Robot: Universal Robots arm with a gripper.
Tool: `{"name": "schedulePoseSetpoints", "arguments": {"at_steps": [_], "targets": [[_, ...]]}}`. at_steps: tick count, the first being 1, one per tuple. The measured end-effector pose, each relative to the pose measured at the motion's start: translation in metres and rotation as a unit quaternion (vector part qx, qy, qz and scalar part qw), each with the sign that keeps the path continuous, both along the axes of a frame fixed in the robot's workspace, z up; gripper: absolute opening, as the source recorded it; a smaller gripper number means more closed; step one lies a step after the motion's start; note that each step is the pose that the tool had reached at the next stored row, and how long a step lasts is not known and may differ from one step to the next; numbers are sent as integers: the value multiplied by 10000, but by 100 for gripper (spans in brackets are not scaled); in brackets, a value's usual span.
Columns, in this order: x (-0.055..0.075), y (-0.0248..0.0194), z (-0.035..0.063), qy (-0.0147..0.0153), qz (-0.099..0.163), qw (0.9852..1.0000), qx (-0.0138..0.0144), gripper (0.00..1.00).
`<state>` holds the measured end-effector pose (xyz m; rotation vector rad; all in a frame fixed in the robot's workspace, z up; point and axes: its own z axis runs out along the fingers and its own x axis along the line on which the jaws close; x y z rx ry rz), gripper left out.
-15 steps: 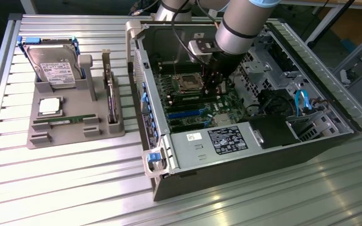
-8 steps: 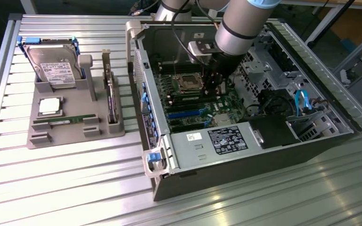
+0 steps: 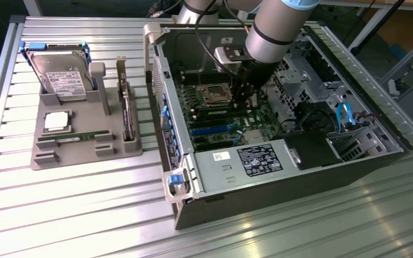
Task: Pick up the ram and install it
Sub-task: 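Insert the ram into the slot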
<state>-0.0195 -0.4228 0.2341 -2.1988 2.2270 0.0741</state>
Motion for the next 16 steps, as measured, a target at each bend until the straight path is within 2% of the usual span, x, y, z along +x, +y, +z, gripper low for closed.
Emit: {"name": "schedulePoseSetpoints", "arguments": {"at_steps": [16], "targets": [[12, 0, 0, 0, -30, 10000, 0, 12]]}}
